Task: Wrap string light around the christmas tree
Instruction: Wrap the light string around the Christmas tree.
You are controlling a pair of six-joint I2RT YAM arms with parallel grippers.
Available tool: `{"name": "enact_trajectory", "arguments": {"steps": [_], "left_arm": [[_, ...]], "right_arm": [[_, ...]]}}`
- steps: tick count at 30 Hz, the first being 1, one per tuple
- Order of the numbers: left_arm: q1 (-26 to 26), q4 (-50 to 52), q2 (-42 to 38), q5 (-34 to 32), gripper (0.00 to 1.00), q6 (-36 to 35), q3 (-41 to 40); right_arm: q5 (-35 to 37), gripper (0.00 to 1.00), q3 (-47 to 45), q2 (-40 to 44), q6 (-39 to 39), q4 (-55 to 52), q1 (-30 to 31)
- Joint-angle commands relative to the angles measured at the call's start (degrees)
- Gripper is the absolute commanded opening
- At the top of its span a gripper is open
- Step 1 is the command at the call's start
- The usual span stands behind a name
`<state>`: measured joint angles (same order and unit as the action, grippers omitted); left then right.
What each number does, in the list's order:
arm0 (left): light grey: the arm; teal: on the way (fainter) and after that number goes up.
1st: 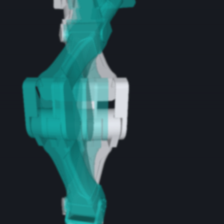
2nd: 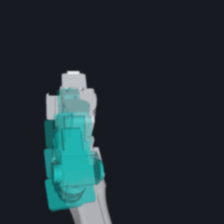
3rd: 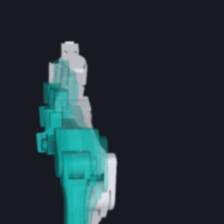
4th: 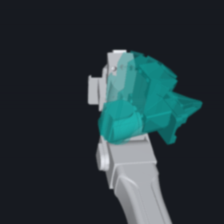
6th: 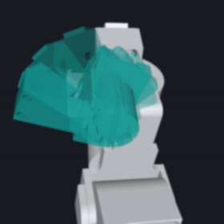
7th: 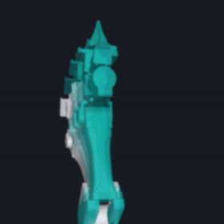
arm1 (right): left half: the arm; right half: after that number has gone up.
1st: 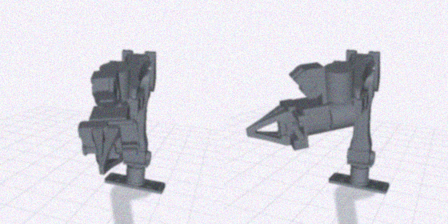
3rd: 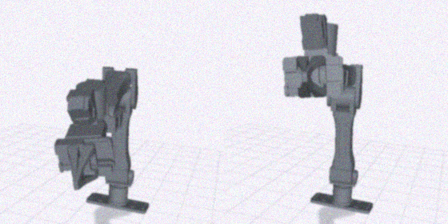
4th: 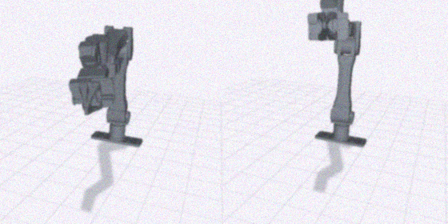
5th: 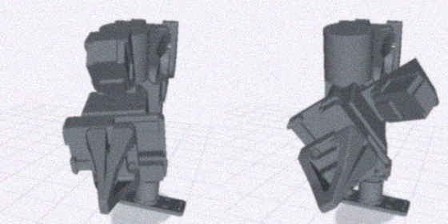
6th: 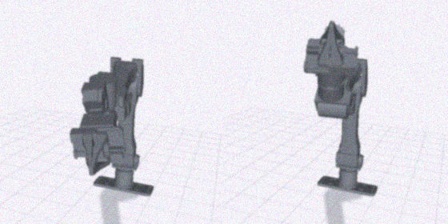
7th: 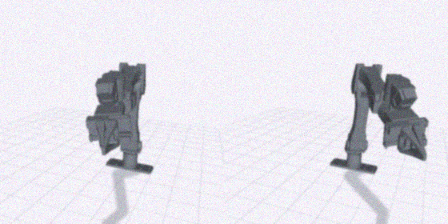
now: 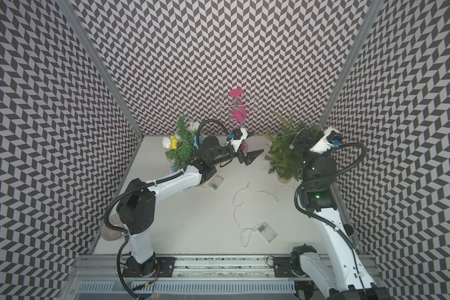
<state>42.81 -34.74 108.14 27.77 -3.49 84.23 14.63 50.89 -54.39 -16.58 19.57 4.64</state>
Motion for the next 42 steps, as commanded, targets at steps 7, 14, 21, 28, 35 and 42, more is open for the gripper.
{"name": "enact_trajectory", "arguments": {"steps": [7,14,21,28,35,42], "left_arm": [[1.3,-0.9,3.2,-2.1,0.93,-0.3,3.6],[3.2,-5.5,0.0,-1.9,0.9,-5.3,-0.2],[5.0,-4.3,-1.1,3.0,0.91,-12.0,1.4],[12.0,-0.7,2.1,-11.4,0.99,-24.0,4.9],[8.5,0.2,6.2,-11.0,0.91,-18.0,4.2],[8.1,-10.4,-0.6,-7.9,0.96,-13.2,-6.4]], "right_arm": [[0.2,0.77,0.6,5.3,-0.4,0.6,-0.3],[-1.1,0.76,3.4,0.6,0.2,-3.0,-0.4],[-4.6,0.77,0.6,1.7,-1.0,-2.3,-1.0],[-7.7,0.77,-1.7,1.9,-1.8,-0.4,-1.4],[-9.2,0.73,-3.2,0.6,-2.7,1.6,-3.8],[-14.0,0.75,-2.7,6.2,-2.0,-1.6,-3.8]]}}
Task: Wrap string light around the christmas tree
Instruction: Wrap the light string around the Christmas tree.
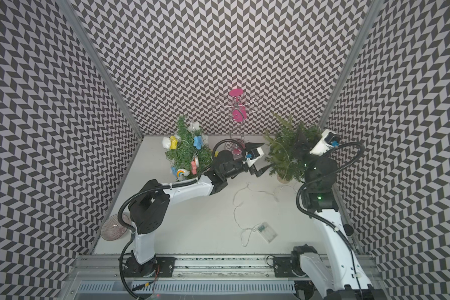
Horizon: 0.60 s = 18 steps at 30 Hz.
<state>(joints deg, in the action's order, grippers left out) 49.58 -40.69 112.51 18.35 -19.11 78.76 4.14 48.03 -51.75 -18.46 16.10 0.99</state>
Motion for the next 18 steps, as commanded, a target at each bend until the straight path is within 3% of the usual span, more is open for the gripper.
{"name": "enact_trajectory", "arguments": {"steps": [1,4,6,8,11,14,15,18], "left_arm": [[1.7,-4.7,-7.6,0.6,0.96,1.9,-3.2],[1.3,-3.5,-13.0,-1.6,0.92,3.5,-8.5],[-1.3,-4.6,-14.6,1.8,0.84,7.2,-12.1],[-2.8,-5.7,-14.9,4.3,0.78,8.7,-15.2],[-2.6,-7.1,-14.2,3.0,0.74,9.6,-18.8],[-2.6,-9.5,-13.3,4.1,0.72,11.5,-20.3],[-2.6,-9.1,-12.6,5.9,0.72,12.2,-19.8],[-2.3,-12.7,-10.7,7.2,0.66,14.4,-20.8]], "right_arm": [[-3.5,0.76,0.2,4.3,0.0,1.2,-0.1],[-3.4,0.77,0.7,5.0,-0.1,-3.1,-0.1],[-5.9,0.77,0.1,6.5,-1.2,-6.5,-0.1],[-8.4,0.75,-1.2,9.1,-2.1,-10.7,-0.1],[-11.2,0.75,-4.7,14.1,-3.6,-16.3,0.0],[-14.8,0.78,-10.8,18.0,-4.7,-16.7,0.1],[-15.9,0.86,-12.6,18.5,-5.0,-16.6,0.1],[-17.5,0.87,-19.1,18.4,-6.5,-11.5,1.3]]}}
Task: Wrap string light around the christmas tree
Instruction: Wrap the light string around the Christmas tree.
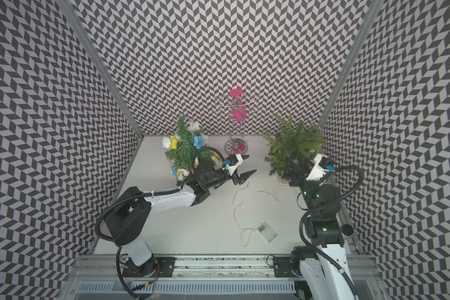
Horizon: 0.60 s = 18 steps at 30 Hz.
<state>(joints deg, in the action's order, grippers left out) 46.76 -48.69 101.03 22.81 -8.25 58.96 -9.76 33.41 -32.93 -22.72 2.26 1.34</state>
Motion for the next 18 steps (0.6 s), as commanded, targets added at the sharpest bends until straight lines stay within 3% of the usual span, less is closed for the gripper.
{"name": "enact_trajectory", "arguments": {"steps": [1,5,10,14,18], "left_arm": [[0.6,-5.7,1.0,2.1,0.65,4.4,-1.7],[0.3,-9.6,0.9,0.4,0.64,7.1,-4.9],[0.4,-12.2,1.7,1.5,0.64,8.3,-5.3],[0.1,-14.2,3.2,1.3,0.64,9.5,-5.8],[0.0,-15.9,3.7,1.1,0.64,10.2,-6.7]], "right_arm": [[-2.7,0.85,-6.0,-0.8,-1.4,3.9,1.7],[-2.1,0.69,-10.0,-3.4,-0.8,9.9,3.3],[1.7,0.65,-9.9,-5.0,-0.4,10.8,5.1],[2.5,0.55,-9.7,-8.2,-0.5,10.6,5.4],[6.4,0.58,-9.0,-9.4,0.3,9.2,5.8]]}}
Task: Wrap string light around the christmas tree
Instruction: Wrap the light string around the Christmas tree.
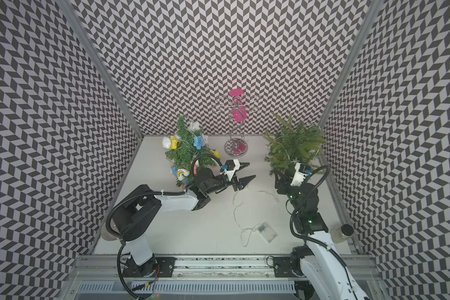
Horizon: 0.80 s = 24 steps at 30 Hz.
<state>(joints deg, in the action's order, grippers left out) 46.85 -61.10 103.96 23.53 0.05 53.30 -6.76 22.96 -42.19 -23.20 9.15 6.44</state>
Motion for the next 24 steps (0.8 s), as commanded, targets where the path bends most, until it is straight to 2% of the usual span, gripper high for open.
{"name": "enact_trajectory", "arguments": {"steps": [1,7,10,13,16,19,20,21,22,24], "left_arm": [[-0.1,-3.7,0.9,0.6,0.64,1.9,-1.1],[-0.2,-4.9,2.2,1.2,0.65,3.0,-0.9],[-0.2,-5.5,2.8,1.3,0.65,3.3,-0.9],[-0.5,-6.3,2.7,1.4,0.65,3.5,-1.4],[-0.7,-7.1,2.8,1.5,0.65,4.0,-1.7],[-0.8,-7.2,3.4,1.7,0.64,4.2,-1.3],[-0.8,-7.3,3.7,1.7,0.65,4.3,-1.2],[-1.0,-7.5,4.0,1.9,0.65,4.6,-1.2],[-1.1,-7.7,4.2,1.9,0.65,4.9,-1.3],[-1.2,-8.9,4.7,2.2,0.65,5.3,-1.6]], "right_arm": [[3.7,0.58,1.5,-0.2,1.0,2.4,1.2],[7.1,0.58,1.3,-3.6,2.1,6.6,4.0],[8.4,0.5,1.3,-6.3,3.0,8.4,4.2],[10.9,0.39,0.3,-5.4,3.2,10.0,4.6],[13.0,0.35,-0.1,-3.6,3.9,9.7,5.3],[13.9,0.12,-0.2,-3.6,4.6,10.2,5.3],[13.8,0.07,0.4,-3.9,4.7,9.2,5.4],[14.2,0.07,0.7,-4.3,4.7,8.6,5.6],[15.2,0.12,0.9,-4.5,4.5,8.0,5.6],[17.6,0.46,1.0,-5.1,3.7,6.8,5.6]]}}
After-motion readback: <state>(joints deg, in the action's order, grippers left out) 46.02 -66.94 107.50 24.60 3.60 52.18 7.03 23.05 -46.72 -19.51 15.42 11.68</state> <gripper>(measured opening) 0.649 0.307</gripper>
